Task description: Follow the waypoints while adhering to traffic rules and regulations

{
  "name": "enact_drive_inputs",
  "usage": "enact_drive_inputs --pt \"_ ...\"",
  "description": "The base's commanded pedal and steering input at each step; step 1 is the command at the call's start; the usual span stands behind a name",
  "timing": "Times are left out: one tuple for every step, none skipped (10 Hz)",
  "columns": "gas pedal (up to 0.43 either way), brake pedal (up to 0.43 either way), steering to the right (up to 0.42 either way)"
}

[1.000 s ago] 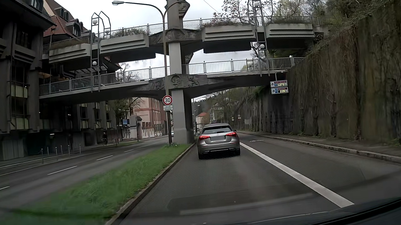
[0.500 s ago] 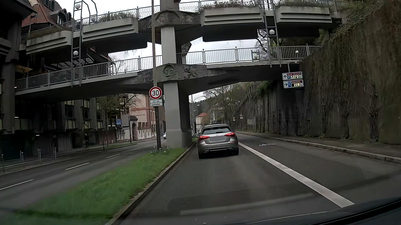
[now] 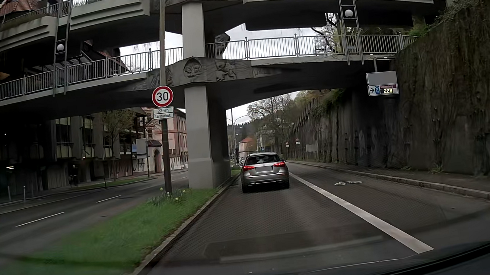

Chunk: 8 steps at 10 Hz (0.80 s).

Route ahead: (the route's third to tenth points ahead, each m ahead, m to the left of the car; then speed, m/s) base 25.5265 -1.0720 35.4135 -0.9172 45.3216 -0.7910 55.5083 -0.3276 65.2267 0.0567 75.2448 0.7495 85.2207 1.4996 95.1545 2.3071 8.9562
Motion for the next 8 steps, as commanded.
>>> enact_drive_inputs --pt "0.118 0.000 0.004" --pt "0.118 0.000 0.004" --pt "0.118 0.000 0.004" --pt "0.118 0.000 0.004" --pt "0.118 0.000 0.004" --pt "0.118 0.000 0.004" --pt "0.118 0.000 0.004" --pt "0.118 0.000 0.004"
